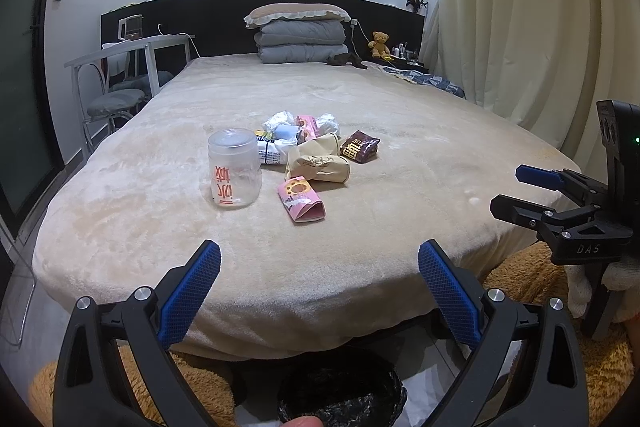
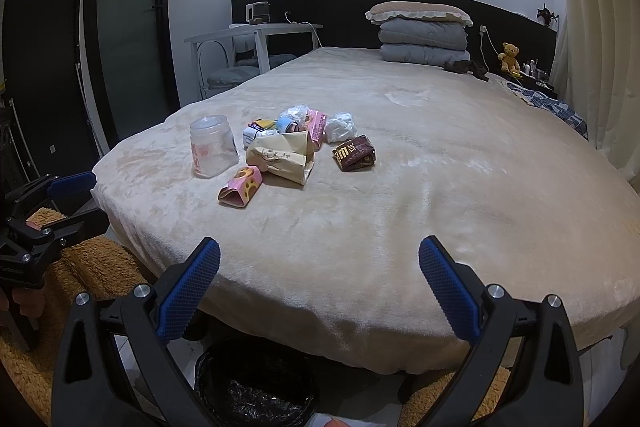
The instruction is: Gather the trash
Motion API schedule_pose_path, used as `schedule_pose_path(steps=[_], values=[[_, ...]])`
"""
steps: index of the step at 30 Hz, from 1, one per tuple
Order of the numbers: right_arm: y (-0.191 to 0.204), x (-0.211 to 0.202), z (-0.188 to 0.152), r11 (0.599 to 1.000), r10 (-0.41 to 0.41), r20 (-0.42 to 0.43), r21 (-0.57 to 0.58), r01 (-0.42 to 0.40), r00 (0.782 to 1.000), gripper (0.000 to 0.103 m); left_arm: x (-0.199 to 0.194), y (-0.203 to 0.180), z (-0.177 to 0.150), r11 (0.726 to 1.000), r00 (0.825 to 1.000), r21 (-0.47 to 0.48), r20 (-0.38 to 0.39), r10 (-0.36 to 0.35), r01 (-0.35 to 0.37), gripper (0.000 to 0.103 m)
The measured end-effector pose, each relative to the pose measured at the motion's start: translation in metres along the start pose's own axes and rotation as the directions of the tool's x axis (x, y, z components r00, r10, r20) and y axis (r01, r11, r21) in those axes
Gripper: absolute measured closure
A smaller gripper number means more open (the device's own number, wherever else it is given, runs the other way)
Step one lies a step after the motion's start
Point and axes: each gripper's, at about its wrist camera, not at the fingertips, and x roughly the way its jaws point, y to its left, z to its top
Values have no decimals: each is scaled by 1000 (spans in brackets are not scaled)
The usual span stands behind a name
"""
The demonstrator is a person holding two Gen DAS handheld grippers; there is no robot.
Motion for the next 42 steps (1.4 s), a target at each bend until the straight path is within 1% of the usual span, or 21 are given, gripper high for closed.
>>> schedule_pose_path(steps=[15, 19, 36, 42], values=[[1, 1, 0, 1000, 0, -2, -1, 0, 1000, 4, 0, 0, 0, 1000, 1000, -1, -1, -3, 3, 7], [2, 1, 0, 1000, 8, -1, -4, -8, 1000, 4, 3, -1, -5, 1000, 1000, -7, 0, -9, 9, 7], [3, 2, -1, 1000, 9, -3, -4, -9, 1000, 4, 1, 0, -2, 1000, 1000, -11, -3, -13, 13, 7], [4, 2, 0, 1000, 11, -5, -17, -11, 1000, 4, -3, -1, -1, 1000, 1000, -13, 22, 3, -3, 7]])
